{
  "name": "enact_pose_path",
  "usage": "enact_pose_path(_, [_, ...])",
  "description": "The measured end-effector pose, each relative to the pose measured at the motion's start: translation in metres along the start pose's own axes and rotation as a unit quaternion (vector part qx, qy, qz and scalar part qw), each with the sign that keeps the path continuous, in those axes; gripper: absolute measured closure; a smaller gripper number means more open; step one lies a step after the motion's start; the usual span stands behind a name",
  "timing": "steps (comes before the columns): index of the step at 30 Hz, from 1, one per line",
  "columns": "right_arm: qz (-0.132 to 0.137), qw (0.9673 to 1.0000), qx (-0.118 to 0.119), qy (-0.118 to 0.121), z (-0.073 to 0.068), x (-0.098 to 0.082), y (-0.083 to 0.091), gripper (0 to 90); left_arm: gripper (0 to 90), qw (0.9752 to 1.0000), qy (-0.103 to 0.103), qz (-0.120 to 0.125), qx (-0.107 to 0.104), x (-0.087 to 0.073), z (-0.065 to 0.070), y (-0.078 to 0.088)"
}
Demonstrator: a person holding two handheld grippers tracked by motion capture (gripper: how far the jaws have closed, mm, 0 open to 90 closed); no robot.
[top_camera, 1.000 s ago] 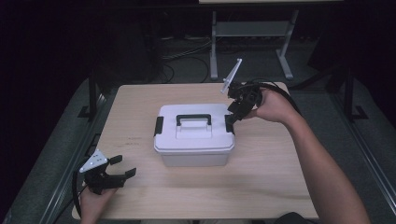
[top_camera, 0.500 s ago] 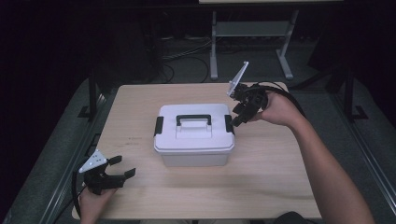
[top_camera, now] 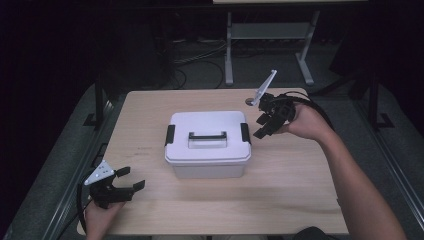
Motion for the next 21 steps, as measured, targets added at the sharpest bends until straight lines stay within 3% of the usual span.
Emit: enact_pose_path(21, [0.003, 0.9997, 0.002, -0.026, -0.004, -0.041, -0.006, 40.9, 15.5, 1.0, 0.003, 0.002, -0.001, 0.0, 0.0, 0.0])
Point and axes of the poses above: each handheld gripper's, and its own axes: y roughly backward along the jaws, x roughly out of its top, z roughly to its right, the point moved 9 cm from there along -y, roughly forward along the jaws, and after that the axes turned 11 degrees about -x, right-handed, at the moved point
